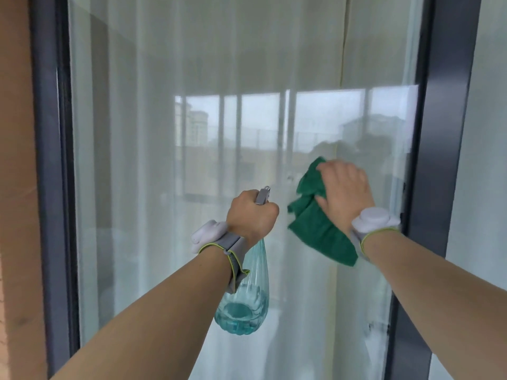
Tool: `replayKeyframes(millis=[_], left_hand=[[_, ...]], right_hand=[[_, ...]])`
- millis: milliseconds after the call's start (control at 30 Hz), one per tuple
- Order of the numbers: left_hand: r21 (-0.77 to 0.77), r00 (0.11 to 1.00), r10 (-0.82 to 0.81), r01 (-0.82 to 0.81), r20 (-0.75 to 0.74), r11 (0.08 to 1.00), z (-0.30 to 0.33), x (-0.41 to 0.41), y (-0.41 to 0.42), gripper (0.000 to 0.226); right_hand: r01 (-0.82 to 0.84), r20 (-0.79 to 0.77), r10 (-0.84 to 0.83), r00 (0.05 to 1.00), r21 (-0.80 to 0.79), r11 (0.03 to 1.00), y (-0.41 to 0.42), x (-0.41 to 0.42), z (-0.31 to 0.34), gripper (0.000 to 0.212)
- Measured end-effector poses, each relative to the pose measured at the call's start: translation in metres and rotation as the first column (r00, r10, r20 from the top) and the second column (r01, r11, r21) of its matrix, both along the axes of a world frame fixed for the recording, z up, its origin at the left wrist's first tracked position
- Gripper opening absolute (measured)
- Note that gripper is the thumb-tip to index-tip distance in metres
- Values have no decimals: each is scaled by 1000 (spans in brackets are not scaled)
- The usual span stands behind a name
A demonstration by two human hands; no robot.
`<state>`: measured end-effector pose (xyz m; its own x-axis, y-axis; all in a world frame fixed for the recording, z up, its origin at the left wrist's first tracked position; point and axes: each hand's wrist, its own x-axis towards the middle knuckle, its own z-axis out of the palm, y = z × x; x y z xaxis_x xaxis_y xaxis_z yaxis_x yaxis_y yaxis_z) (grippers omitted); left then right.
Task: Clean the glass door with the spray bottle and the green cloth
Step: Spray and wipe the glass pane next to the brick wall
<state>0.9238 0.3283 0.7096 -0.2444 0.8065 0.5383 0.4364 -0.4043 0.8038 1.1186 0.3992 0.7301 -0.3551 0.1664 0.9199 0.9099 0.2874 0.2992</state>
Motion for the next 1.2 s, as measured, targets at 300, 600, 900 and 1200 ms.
replayKeyframes(millis=[300,600,900,1200], left_hand=[[-43,1000,-7,8,21,999,-30,-54,13,14],[-80,999,11,-7,43,997,-49,-137,21,18],[-179,994,57,-39,97,983,-145,-243,43,24],[-229,983,116,-82,140,970,-244,-291,29,6]], right_hand=[[-31,318,39,947,-32,999,10,-59,-18,54],[-49,-141,44,989,-34,998,4,-109,-16,57],[-218,58,259,964,-379,899,-13,-215,-211,63],[-152,241,362,901,-604,782,-17,-283,-291,57]])
